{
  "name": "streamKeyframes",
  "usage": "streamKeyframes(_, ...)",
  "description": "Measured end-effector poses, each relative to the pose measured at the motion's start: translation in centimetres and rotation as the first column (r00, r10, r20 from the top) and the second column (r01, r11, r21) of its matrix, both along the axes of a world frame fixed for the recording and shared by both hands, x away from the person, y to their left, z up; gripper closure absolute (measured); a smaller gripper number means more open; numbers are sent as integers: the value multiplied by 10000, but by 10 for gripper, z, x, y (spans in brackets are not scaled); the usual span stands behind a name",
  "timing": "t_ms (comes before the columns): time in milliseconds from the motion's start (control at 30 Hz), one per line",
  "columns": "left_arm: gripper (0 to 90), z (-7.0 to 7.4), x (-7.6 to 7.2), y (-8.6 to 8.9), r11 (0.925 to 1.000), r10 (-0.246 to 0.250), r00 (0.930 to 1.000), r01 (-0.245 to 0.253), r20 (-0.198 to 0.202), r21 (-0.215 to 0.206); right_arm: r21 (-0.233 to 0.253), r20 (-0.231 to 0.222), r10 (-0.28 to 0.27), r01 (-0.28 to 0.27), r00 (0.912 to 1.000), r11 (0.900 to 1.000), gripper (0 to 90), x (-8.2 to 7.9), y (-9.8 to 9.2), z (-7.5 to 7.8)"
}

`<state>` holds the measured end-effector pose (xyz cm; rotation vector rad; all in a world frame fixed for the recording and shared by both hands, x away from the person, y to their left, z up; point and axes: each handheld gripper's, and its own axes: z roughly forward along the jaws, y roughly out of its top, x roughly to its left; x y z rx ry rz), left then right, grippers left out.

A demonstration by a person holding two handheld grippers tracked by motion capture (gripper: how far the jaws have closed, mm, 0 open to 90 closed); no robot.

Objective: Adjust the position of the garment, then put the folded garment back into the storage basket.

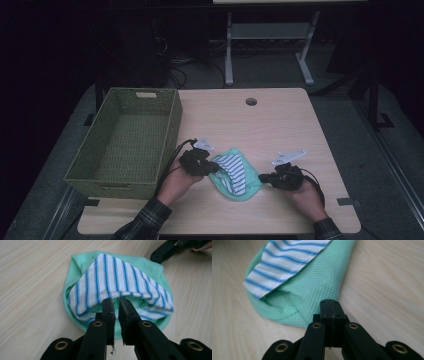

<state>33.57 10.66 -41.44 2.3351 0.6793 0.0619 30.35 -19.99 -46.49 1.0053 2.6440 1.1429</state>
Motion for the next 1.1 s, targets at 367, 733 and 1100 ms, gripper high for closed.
streamKeyframes(367,676,3,3,0,9998,-121,9999,121,51,151,128,392,-1016,1012,9940,9948,745,4,-22,4)
streamKeyframes(733,359,1,2,-13,9975,-525,9986,530,-109,463,-423,801,-2707,2746,9593,9606,276,18,-57,-5)
streamKeyframes(1100,177,-10,-4,-34,9891,-862,9963,862,-46,1190,-645,1229,-3577,3671,9257,9279,123,29,-79,-16)
